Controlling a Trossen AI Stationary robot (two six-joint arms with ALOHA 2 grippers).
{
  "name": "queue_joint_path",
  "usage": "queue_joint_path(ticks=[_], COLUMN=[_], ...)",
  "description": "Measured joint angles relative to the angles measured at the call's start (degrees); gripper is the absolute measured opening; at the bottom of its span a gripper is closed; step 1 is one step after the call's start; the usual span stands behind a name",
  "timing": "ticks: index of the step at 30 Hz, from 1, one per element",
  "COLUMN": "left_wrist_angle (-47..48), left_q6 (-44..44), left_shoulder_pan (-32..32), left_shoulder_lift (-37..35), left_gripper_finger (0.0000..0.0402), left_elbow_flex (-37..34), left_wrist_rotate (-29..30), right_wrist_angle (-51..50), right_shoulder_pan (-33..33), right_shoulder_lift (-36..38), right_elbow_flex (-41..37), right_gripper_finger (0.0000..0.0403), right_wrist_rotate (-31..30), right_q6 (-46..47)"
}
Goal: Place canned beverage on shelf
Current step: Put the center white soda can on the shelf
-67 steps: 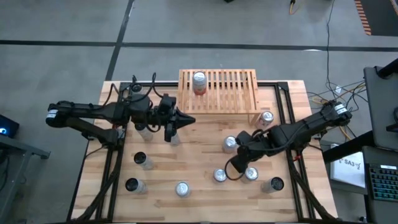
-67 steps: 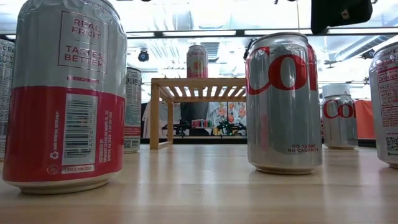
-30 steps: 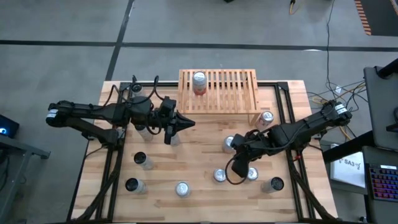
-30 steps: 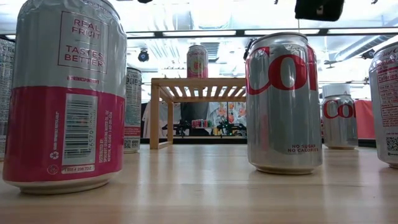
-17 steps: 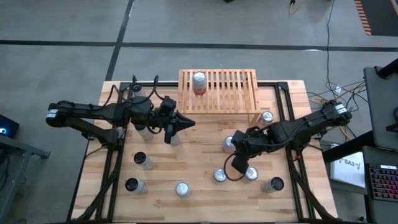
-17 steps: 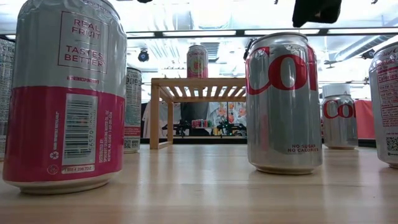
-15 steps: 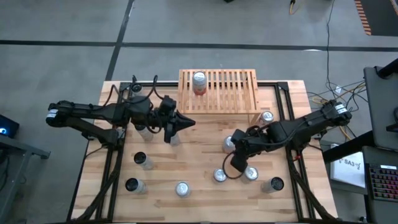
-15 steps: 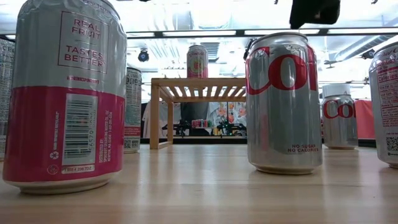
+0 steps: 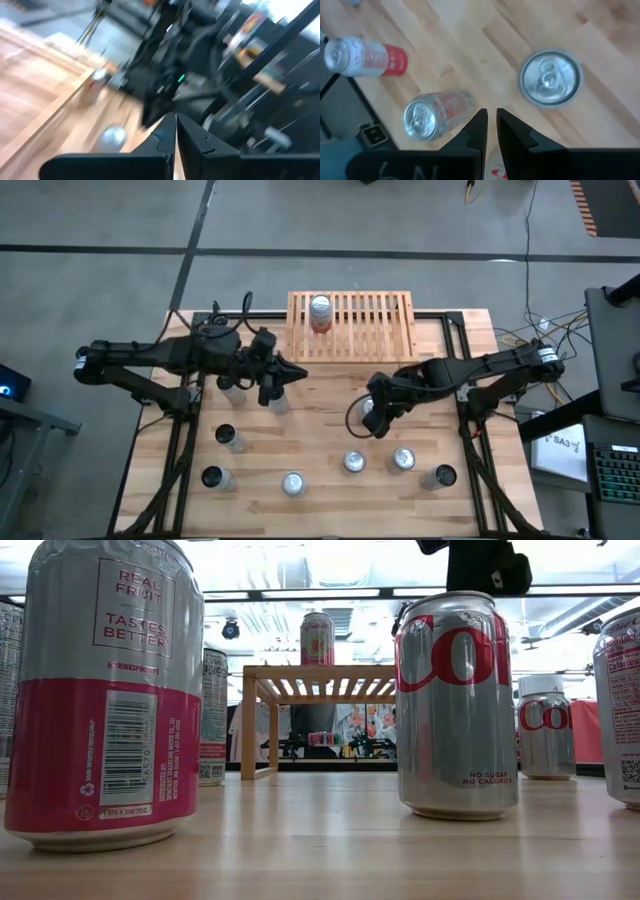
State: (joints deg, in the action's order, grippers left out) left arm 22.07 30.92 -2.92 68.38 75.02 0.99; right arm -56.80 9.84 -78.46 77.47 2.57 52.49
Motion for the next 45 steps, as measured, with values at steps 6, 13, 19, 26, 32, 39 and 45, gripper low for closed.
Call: queue_joint_path(ticks=[6, 13, 19, 26, 32, 39, 45], left_wrist_angle=[34.0, 51.9, 52.2, 52.5, 52.9, 53.0, 53.0], left_q6=[2.6, 10.9, 21.0, 21.2, 20.8, 19.2, 17.9], left_shoulder_pan=[0.0, 0.0, 0.1, 0.6, 1.5, 1.6, 1.9], left_shoulder_lift=[1.9, 5.6, 11.2, 16.4, 18.8, 20.1, 21.7], left_gripper_finger=[0.0000, 0.0000, 0.0003, 0.0078, 0.0206, 0.0341, 0.0364], left_elbow_flex=[9.3, 11.9, 12.4, 13.0, 13.0, 13.0, 12.6], left_wrist_rotate=[0.0, 0.0, 5.6, 5.1, 6.0, 8.0, 8.1], right_wrist_angle=[0.0, 0.0, 0.0, 0.0, 0.0, 0.0, 0.0], right_shoulder_pan=[-0.8, -0.8, -0.8, -0.7, -0.7, -0.7, -0.7], right_shoulder_lift=[0.0, 0.0, 0.0, 0.0, 0.0, 0.0, 0.0], right_elbow_flex=[0.0, 0.0, 0.0, 0.0, 0.0, 0.0, 0.0], right_gripper_finger=[0.0034, 0.0033, 0.0033, 0.0033, 0.0033, 0.0033, 0.0033], right_wrist_rotate=[4.8, 4.9, 4.9, 4.9, 4.9, 4.9, 4.9], right_q6=[-1.1, -3.0, -3.6, -3.5, -3.0, -3.0, -3.0])
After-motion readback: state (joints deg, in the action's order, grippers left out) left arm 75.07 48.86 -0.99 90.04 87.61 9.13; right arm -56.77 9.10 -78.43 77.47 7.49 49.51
